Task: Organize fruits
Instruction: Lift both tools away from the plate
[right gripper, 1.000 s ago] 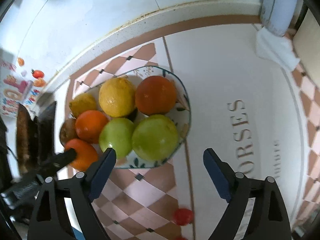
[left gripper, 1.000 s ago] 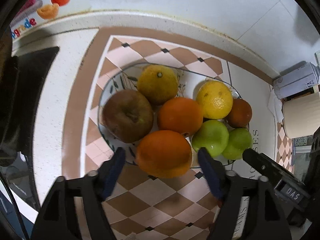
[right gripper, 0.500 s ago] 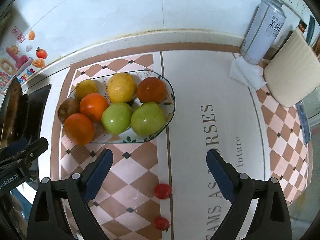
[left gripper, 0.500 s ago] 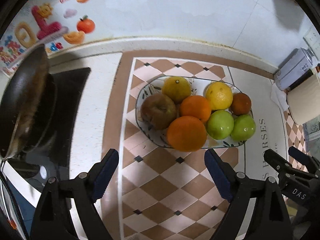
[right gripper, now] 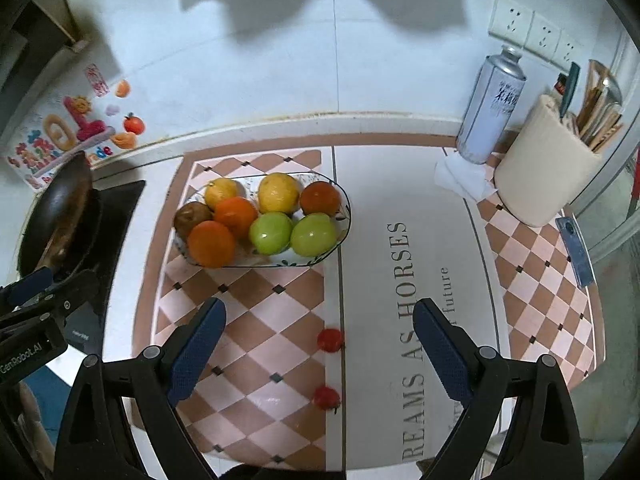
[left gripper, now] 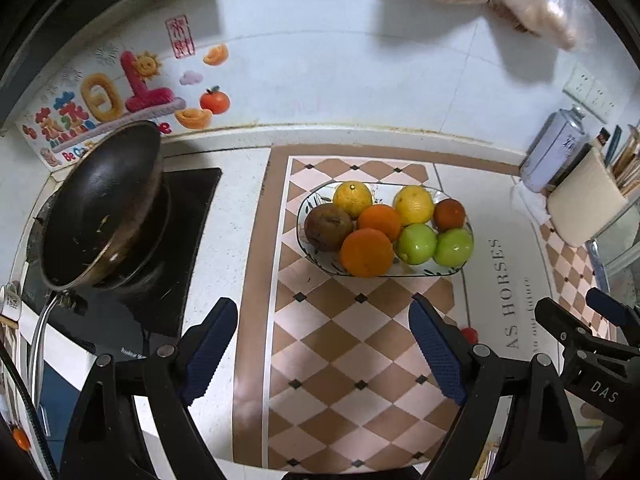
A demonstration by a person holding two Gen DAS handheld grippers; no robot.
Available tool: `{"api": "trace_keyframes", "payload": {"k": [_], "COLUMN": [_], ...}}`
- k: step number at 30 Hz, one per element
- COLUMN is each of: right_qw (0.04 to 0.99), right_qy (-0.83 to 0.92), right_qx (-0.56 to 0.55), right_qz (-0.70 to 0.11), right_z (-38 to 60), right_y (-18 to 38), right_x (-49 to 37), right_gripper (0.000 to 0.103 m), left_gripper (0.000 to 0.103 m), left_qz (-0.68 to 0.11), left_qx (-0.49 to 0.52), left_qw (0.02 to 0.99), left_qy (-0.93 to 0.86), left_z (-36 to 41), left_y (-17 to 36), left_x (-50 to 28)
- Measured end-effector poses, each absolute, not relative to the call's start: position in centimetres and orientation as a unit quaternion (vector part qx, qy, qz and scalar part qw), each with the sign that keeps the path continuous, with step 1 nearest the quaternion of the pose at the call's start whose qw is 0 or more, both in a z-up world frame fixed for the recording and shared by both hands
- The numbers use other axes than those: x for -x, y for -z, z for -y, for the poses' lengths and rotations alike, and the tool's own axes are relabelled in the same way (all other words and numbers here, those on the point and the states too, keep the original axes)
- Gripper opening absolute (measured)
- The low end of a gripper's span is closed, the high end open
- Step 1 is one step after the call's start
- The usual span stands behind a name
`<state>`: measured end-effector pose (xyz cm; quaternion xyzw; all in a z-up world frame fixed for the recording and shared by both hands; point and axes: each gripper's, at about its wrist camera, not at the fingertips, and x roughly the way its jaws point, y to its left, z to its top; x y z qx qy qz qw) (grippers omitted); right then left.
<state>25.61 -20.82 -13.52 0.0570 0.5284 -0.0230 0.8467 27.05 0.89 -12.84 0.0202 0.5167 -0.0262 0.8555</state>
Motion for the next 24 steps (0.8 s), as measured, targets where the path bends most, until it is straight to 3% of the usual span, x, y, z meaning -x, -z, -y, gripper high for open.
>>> {"api": "trace_keyframes", "payload": {"k": [14,24], "right_qw": [0.885,0.897], "right_qy": [0.015,0.019], "right_qx": [-0.047,-0.056], "right_qz": [-0.463,-0.438], "right_z": [19.5,19.0], "right_y": [5.2,2.8], "right_x": [-17.9,-14.6], "right_gripper": [0.097,0.099], "left_gripper": [0.088,0.088], "left_qz": [-0.468,-0.448], "left_qx": [-0.023,-0.031], "left_qw": [0.883,0.892], "left_qy": [0.043,0.053], "left_z": [-0.9,-1.1], "left_y": [7.4,5.2], "left_x": [-20.1,-17.1]}}
